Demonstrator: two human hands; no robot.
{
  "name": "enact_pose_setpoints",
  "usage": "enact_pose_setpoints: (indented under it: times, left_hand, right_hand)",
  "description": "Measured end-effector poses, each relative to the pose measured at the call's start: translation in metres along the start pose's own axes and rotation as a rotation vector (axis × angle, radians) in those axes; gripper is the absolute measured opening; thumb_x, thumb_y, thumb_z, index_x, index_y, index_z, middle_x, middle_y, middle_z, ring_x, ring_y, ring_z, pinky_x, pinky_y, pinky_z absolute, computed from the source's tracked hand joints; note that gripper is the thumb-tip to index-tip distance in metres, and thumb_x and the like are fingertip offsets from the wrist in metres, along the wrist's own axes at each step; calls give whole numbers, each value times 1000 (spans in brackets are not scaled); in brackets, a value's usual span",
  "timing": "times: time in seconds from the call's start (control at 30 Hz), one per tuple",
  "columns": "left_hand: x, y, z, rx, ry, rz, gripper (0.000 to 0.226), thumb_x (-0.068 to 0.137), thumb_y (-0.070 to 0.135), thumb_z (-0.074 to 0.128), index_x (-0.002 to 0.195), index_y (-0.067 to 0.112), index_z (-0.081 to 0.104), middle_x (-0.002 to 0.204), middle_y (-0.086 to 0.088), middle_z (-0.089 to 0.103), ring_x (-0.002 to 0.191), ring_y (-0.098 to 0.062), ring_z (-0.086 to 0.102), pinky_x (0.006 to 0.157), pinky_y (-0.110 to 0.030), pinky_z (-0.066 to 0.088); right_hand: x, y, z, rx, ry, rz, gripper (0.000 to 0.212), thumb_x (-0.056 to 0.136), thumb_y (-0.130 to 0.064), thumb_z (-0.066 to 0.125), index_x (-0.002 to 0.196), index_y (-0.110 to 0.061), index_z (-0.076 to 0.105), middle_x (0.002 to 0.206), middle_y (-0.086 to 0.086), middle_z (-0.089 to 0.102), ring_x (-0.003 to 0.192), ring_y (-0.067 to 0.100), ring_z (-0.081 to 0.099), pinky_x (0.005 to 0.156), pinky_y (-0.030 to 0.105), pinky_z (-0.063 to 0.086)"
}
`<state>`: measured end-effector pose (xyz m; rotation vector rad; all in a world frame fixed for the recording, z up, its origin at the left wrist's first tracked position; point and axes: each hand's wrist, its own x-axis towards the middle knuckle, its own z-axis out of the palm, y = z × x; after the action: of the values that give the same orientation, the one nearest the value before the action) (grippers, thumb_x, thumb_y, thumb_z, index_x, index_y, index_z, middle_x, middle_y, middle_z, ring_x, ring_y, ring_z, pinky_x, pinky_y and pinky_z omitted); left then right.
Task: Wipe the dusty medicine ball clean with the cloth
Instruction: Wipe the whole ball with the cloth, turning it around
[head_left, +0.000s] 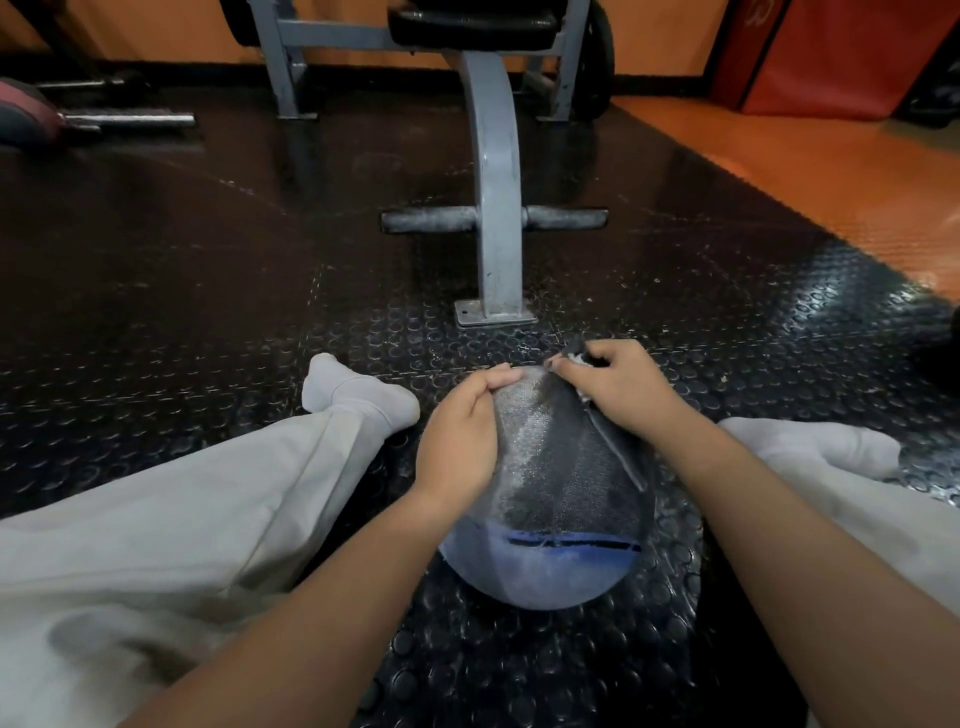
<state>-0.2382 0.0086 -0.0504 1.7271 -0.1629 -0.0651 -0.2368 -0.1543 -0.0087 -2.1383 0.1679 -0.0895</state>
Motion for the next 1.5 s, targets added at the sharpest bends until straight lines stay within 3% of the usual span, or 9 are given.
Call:
enact_pose_setpoints:
  times: [0.17, 0.37, 0.47, 0.57, 0.73, 0.87, 1.13, 1.33, 1.5]
  left_hand:
    - [11, 12, 18, 185, 78, -11, 44, 101, 11, 32, 86, 43, 58, 113, 22, 61, 97, -2, 57, 87, -26, 46]
    - [39, 19, 15, 188, -6, -73, 41, 97, 10, 35, 87, 36, 64, 112, 10, 67, 90, -7, 60, 92, -32, 47]
    - [36, 19, 16, 182, 10, -65, 32, 98, 18, 40, 92, 34, 67, 98, 16, 68, 88, -11, 62, 90, -37, 47]
    - [32, 21, 18, 228, 82, -65, 26, 97, 27, 44, 93, 23, 69, 99, 19, 66, 82, -1, 57, 80, -32, 45]
    - [41, 20, 10, 267, 146, -93, 28, 94, 27, 46, 90, 10, 67, 91, 6, 67, 93, -20, 62, 80, -34, 45]
    - [43, 17, 5, 229, 115, -92, 26, 94, 27, 50, 84, 7, 64, 98, -1, 71, 97, -20, 62, 88, -37, 46]
    - [36, 19, 25, 314, 133, -49, 25, 90, 37, 51, 67, 27, 56, 82, 6, 63, 74, -15, 56, 66, -32, 41]
    - [52, 19, 11, 289, 76, -68, 30, 92, 30, 56, 63, 21, 53, 68, 5, 59, 73, -17, 55, 75, -37, 46]
    - [36, 13, 15, 265, 62, 14, 27, 93, 33, 55, 68, 25, 58, 79, 6, 64, 77, -15, 60, 73, -36, 45]
  right_hand:
    - [-9, 11, 6, -154, 160, -193, 19, 88, -29, 63, 70, -31, 63, 75, -16, 54, 92, 18, 50, 81, 34, 37]
    - [-43, 23, 13, -293, 152, -607, 30, 82, -45, 58, 89, -23, 77, 93, -22, 61, 95, 11, 43, 86, 36, 38]
    - [-14, 23, 1, -153, 169, -410, 19, 85, -36, 66, 81, -19, 74, 83, -18, 58, 88, 11, 47, 78, 26, 34]
    - [12, 13, -6, 36, 152, -110, 36, 88, -26, 68, 54, -25, 57, 68, -9, 49, 70, 7, 50, 66, 24, 33]
    - [-11, 7, 15, -235, 145, -347, 15, 87, -33, 65, 82, -21, 74, 83, -15, 60, 91, 12, 44, 85, 34, 36]
    - [-38, 4, 23, -308, 127, -576, 29, 79, -45, 56, 82, -23, 75, 87, -16, 65, 92, 7, 41, 87, 27, 31]
    - [18, 1, 9, -187, 201, -124, 28, 85, -35, 61, 67, -14, 65, 74, -4, 53, 91, 27, 54, 84, 46, 45]
    - [-40, 2, 34, -295, 287, -488, 13, 82, -34, 63, 85, -29, 74, 90, -18, 64, 98, 7, 39, 83, 27, 21]
    - [-4, 15, 8, -118, 131, -389, 14, 82, -34, 64, 78, -23, 71, 83, -14, 62, 91, 15, 51, 87, 35, 38]
